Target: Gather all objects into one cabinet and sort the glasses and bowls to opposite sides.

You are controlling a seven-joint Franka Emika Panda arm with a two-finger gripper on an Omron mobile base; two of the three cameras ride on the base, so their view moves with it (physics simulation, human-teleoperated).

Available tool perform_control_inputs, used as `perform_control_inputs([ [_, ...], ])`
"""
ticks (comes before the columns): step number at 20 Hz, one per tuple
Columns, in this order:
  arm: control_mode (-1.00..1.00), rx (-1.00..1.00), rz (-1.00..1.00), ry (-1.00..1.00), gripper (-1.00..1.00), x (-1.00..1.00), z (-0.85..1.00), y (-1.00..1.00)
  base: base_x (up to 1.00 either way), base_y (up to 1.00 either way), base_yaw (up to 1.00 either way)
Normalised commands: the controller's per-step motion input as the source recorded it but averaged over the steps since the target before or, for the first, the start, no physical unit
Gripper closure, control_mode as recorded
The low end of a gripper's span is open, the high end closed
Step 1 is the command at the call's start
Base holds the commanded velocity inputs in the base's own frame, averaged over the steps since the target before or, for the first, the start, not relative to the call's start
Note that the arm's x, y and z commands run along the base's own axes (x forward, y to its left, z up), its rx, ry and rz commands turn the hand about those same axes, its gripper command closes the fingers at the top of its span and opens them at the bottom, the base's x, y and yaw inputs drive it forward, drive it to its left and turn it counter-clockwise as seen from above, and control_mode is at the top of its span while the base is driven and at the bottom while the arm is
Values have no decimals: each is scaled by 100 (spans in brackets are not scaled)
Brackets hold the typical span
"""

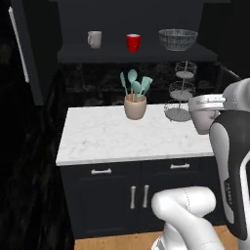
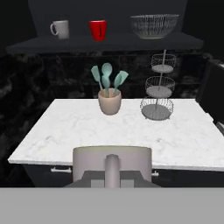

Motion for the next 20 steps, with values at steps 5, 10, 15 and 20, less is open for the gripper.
perform_control_inputs([
  [5, 100, 0, 0, 0, 100, 0, 0, 0, 41, 67, -28],
  [10, 100, 0, 0, 0, 100, 0, 0, 0, 47, 18, -14],
  [15, 100, 0, 0, 0, 100, 0, 0, 0, 78, 0, -1],
  [20, 100, 0, 0, 0, 100, 0, 0, 0, 58, 0, -2],
])
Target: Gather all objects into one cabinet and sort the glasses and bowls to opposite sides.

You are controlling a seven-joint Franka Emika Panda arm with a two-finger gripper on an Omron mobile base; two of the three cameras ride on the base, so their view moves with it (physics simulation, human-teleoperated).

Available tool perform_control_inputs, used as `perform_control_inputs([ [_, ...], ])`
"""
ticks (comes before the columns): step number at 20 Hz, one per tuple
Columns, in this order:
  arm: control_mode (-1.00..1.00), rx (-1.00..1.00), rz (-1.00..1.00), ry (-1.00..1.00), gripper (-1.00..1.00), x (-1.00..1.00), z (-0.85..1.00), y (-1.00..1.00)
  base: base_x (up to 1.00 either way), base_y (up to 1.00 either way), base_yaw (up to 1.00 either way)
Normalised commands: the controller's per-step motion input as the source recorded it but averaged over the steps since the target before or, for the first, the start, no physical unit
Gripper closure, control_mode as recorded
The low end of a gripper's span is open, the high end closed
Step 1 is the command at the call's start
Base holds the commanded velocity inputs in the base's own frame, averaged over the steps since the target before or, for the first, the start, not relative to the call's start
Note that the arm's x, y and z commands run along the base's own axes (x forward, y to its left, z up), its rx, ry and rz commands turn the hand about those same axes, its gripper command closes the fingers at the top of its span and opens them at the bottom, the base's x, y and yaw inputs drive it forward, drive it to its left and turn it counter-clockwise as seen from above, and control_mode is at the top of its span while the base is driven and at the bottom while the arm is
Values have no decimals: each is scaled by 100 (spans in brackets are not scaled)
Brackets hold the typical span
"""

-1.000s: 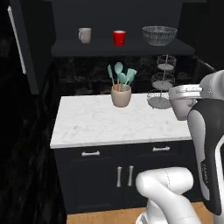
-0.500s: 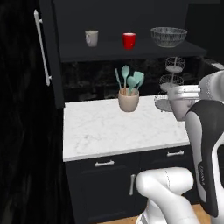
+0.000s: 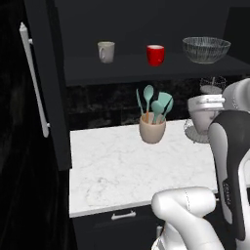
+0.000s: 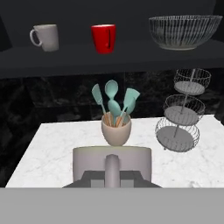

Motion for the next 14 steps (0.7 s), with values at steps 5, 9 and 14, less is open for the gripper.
perform_control_inputs([
  [5, 100, 0, 0, 0, 100, 0, 0, 0, 4, 0, -11],
  [9, 100, 0, 0, 0, 100, 0, 0, 0, 0, 0, -17],
  [14, 100, 0, 0, 0, 100, 0, 0, 0, 0, 0, -1],
])
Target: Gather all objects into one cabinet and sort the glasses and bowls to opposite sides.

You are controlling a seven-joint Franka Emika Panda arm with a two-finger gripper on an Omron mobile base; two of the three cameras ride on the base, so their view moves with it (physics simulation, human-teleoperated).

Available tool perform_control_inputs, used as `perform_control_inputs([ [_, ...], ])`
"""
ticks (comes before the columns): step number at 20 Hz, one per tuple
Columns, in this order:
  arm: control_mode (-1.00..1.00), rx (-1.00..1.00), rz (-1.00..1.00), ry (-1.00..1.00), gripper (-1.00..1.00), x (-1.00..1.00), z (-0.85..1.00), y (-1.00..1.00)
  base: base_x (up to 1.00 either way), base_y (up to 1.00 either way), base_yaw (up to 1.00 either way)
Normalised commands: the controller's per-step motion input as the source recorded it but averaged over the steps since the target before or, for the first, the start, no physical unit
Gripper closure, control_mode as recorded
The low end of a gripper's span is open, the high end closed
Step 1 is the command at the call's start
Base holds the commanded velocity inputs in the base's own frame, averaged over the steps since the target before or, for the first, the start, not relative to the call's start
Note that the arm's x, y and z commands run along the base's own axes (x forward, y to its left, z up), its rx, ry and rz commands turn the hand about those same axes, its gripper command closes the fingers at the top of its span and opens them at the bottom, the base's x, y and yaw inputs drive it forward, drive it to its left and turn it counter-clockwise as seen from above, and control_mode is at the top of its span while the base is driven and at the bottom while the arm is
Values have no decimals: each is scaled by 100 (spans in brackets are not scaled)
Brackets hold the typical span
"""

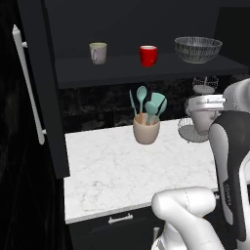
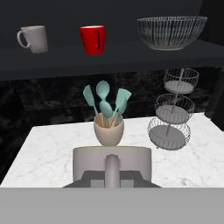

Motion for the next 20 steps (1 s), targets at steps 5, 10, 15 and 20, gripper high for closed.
perform_control_inputs([
  [5, -100, 0, 0, -5, 100, -3, 6, 0, 0, 0, 0],
  [10, -100, 2, 0, -18, 100, -3, 34, 15, 0, 0, 0],
  [15, -100, 0, 2, -6, 100, 8, 36, 41, 0, 0, 0],
  [20, -100, 0, 4, 0, 100, 34, 33, 54, 0, 0, 0],
])
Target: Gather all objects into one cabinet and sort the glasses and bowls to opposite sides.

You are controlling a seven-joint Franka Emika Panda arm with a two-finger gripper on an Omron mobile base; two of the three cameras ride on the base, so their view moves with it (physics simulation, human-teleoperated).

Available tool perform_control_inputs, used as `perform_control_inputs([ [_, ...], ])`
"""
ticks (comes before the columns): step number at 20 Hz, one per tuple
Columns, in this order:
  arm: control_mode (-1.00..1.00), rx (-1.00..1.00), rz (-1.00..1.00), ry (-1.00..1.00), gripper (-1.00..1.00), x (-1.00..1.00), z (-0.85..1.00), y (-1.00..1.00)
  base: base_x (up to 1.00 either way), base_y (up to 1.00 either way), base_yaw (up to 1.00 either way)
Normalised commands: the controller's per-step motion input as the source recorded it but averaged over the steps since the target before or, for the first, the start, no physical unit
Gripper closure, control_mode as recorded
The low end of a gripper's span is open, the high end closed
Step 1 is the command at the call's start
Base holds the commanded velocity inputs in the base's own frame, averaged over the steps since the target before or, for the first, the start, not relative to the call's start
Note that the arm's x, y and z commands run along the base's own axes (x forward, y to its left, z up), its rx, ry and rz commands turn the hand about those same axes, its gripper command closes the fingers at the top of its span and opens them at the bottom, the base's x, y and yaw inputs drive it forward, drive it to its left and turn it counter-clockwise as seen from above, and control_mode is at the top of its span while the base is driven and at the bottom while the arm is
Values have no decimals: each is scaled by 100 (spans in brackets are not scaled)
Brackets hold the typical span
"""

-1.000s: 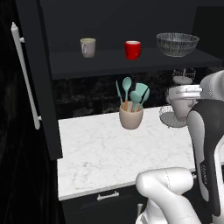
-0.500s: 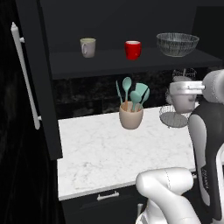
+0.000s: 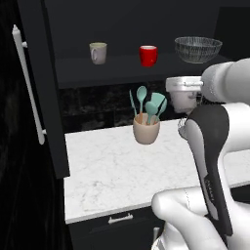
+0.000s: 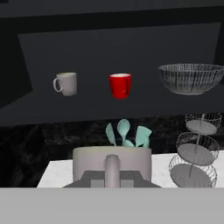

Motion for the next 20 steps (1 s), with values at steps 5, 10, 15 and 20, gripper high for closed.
perform_control_inputs([
  [5, -100, 0, 1, -1, 100, 51, 26, 20, 0, 0, 0],
  [10, -100, 0, 0, 0, 100, 84, 3, 38, 0, 0, 0],
  [15, -100, 0, 0, -3, 100, 58, 12, 60, 0, 0, 0],
  [20, -100, 0, 0, -20, 100, 16, 10, 42, 0, 0, 0],
])
